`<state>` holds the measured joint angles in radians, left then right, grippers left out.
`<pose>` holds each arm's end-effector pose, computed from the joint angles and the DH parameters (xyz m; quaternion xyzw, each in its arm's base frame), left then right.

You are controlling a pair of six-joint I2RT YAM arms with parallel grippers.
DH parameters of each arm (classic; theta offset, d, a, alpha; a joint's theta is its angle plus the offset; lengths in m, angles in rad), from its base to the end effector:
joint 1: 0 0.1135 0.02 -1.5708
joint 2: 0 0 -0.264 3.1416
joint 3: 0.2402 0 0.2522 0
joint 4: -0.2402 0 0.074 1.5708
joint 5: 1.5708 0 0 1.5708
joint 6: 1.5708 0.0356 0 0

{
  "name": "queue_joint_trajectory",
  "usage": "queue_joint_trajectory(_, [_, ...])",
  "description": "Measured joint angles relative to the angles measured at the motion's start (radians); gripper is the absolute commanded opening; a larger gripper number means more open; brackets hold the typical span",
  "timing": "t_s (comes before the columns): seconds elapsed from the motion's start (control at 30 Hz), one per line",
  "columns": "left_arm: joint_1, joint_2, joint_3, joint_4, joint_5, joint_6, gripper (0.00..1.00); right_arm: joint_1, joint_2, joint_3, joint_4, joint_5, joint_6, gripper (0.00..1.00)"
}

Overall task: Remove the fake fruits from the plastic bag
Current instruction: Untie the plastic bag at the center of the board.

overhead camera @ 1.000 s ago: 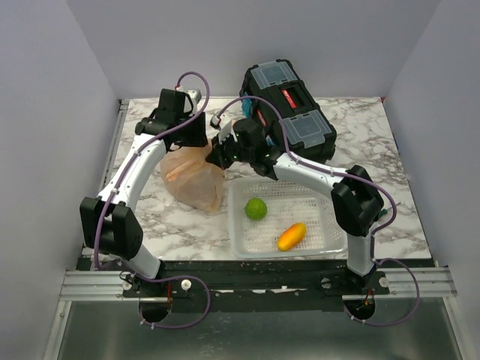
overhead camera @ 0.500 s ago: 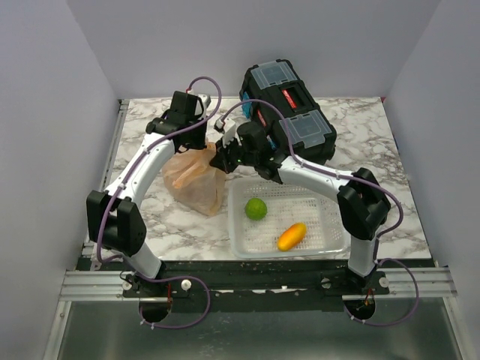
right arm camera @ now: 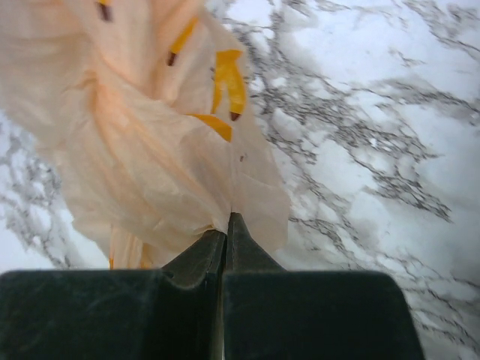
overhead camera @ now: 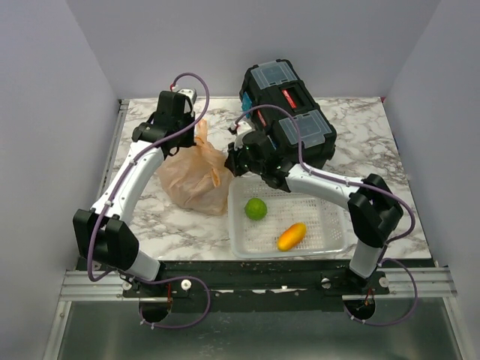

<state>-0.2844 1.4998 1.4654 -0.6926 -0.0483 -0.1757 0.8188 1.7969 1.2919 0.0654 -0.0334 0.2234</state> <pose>0.3172 -0.0909 0.3556 0.0397 0.9112 -0.0719 0.4036 0.2872 0.3088 0.2581 -0.2562 0.8044 0.2790 0.4577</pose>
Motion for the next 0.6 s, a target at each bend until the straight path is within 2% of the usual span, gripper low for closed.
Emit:
queue_joint_trajectory(0.13, [0.016,-0.024,-0.008,0.010,-0.008,-0.001,0.00,0.001,-0.010,-0.007,-0.030,0.101,0.049,0.18])
queue_joint_trajectory(0.33, [0.017,-0.037,-0.013,0.014,0.009,-0.010,0.00,0.006,-0.056,-0.005,-0.072,0.079,0.045,0.39])
queue_joint_trajectory(0.43, [0.017,-0.037,-0.013,0.014,0.017,-0.013,0.00,0.020,-0.079,0.014,-0.092,0.074,0.036,0.46])
queue_joint_trajectory(0.6, [0.019,-0.037,-0.013,0.012,0.046,-0.020,0.00,0.055,-0.101,0.055,-0.097,0.061,0.017,0.50])
